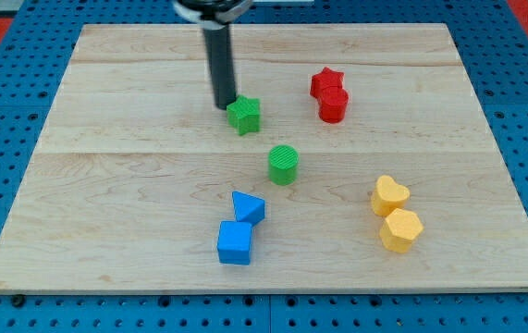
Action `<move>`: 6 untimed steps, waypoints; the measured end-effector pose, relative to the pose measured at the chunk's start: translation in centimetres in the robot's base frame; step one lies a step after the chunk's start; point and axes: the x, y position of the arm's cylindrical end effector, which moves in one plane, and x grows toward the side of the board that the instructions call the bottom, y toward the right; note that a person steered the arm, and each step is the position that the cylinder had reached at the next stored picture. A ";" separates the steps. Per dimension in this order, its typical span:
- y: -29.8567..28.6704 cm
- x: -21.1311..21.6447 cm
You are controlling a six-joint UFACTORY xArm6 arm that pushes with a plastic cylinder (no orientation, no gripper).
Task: Place the green star left of red star
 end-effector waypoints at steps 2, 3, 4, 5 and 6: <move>-4.5 1.0; -5.0 5.3; -1.2 6.1; 2.3 3.6; 5.1 1.6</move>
